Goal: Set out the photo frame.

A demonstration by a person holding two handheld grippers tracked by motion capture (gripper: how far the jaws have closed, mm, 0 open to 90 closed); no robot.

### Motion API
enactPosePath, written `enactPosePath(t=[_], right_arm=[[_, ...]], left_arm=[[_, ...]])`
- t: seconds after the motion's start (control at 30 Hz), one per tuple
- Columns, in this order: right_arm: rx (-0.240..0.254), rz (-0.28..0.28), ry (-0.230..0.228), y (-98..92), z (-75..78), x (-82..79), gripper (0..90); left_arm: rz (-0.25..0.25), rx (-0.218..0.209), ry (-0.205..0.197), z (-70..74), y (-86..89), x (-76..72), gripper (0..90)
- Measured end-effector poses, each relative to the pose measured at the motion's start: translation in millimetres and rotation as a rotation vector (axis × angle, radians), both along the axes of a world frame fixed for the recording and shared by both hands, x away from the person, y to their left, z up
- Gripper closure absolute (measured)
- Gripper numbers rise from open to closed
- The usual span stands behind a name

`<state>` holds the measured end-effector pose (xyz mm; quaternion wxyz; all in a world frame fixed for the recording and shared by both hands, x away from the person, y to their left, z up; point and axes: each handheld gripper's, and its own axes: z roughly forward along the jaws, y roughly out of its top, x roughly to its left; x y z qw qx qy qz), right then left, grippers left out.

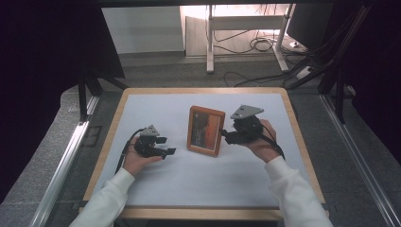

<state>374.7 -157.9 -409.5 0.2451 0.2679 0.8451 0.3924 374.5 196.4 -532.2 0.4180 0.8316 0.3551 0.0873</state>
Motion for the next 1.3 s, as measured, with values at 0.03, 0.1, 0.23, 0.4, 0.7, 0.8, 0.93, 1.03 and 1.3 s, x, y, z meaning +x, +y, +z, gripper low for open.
enactPosePath(t=[0.03, 0.1, 0.23, 0.4, 0.7, 0.8, 0.93, 1.03, 1.3], right_arm=[[0.015, 0.003, 0.007, -4.2, -3.1, -3.2, 24.8], [0.033, -0.001, 0.015, -11.3, -10.5, -9.6, 24.8], [0.059, 0.002, 0.04, -23.1, -25.6, -20.9, 24.9], [0.064, -0.003, 0.068, -34.7, -42.1, -33.7, 24.9], [0.068, -0.035, 0.119, -58.0, -67.8, -51.1, 25.1], [0.065, -0.053, 0.13, -66.0, -74.9, -53.7, 25.2], [0.052, -0.063, 0.141, -70.3, -82.3, -55.8, 25.2], [0.043, -0.068, 0.14, -70.7, -85.1, -55.6, 25.2], [0.05, -0.084, 0.135, -74.7, -84.1, -55.8, 25.2]], left_arm=[[-0.001, 0.001, -0.001, 0.0, -0.3, -0.2, 30.3], [-0.001, 0.0, -0.003, -0.2, -0.9, -0.3, 30.1], [0.004, -0.002, -0.004, 0.1, -1.2, -0.6, 29.8], [0.004, -0.009, -0.014, 1.8, -1.7, -1.4, 31.3], [0.005, -0.021, -0.011, 4.1, -5.2, -3.3, 43.3], [0.003, -0.013, -0.011, 3.9, -6.9, -2.9, 46.2], [0.003, 0.003, -0.013, 4.3, -9.7, -3.5, 55.5], [0.005, 0.014, -0.014, 5.7, -11.0, -3.9, 67.4], [0.006, 0.022, -0.002, 7.4, -22.8, 5.7, 89.4]])
